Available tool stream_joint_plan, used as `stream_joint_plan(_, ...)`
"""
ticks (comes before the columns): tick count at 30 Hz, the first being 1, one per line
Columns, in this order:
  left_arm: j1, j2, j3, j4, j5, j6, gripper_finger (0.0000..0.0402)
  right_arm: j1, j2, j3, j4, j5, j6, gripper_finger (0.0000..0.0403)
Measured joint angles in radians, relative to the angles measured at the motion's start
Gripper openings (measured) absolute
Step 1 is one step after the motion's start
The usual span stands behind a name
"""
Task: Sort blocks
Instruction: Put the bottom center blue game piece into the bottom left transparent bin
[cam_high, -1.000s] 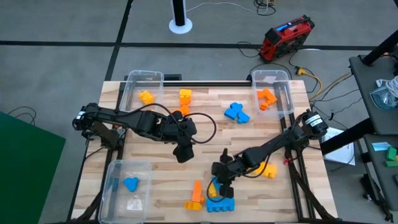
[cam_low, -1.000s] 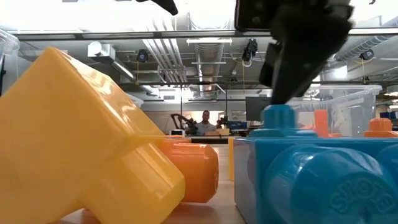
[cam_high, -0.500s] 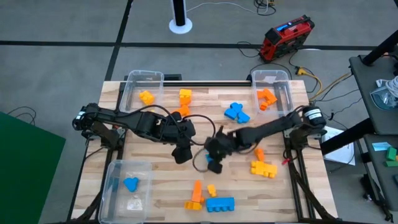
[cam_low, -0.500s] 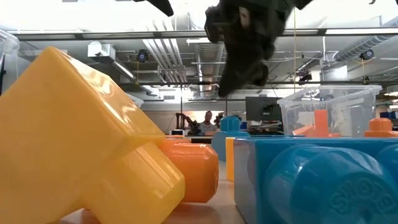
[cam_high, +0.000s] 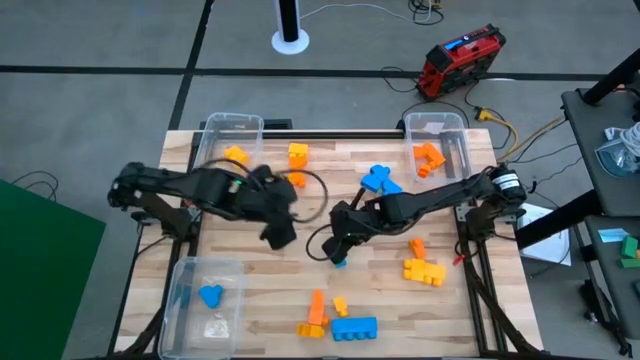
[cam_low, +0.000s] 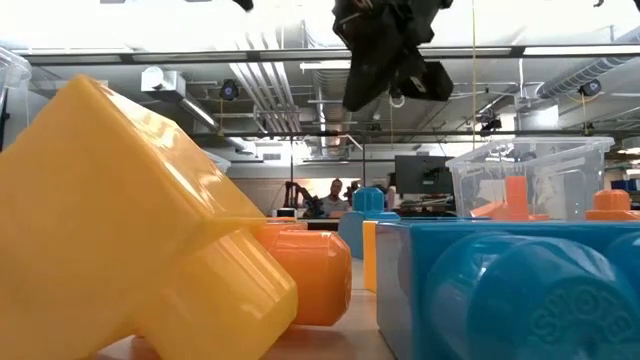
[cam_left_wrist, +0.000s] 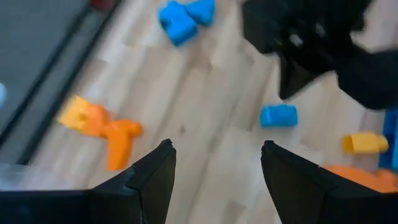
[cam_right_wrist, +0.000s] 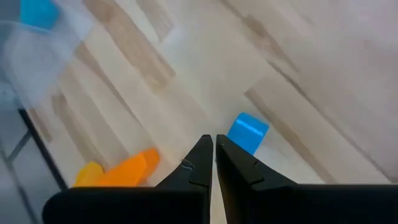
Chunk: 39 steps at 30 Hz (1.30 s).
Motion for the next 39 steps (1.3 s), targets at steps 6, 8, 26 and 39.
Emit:
stream_joint_plan(6,-0.001,-0.119,0.001,0.025,-0.138,-0.053,0.0213,0.002,0.000,0.045,-0.134,0.002,0.069,0.0013)
stream_joint_plan(8,-0.003,-0.149,0.001,0.037,-0.199,-0.075,0.0213,0.002,0.000,0.045,-0.146,-0.005,0.073,0.0015)
stream_joint_plan(26,-0.003,-0.155,-0.012,0.031,-0.317,-0.117,0.0213,0.016,0.162,0.102,-0.176,-0.114,0.088,0.0234)
stream_joint_plan(39,-0.003,-0.123,-0.013,0.031,-0.317,-0.126,0.0213,0.013,0.339,0.249,-0.283,-0.162,0.012,0.0274)
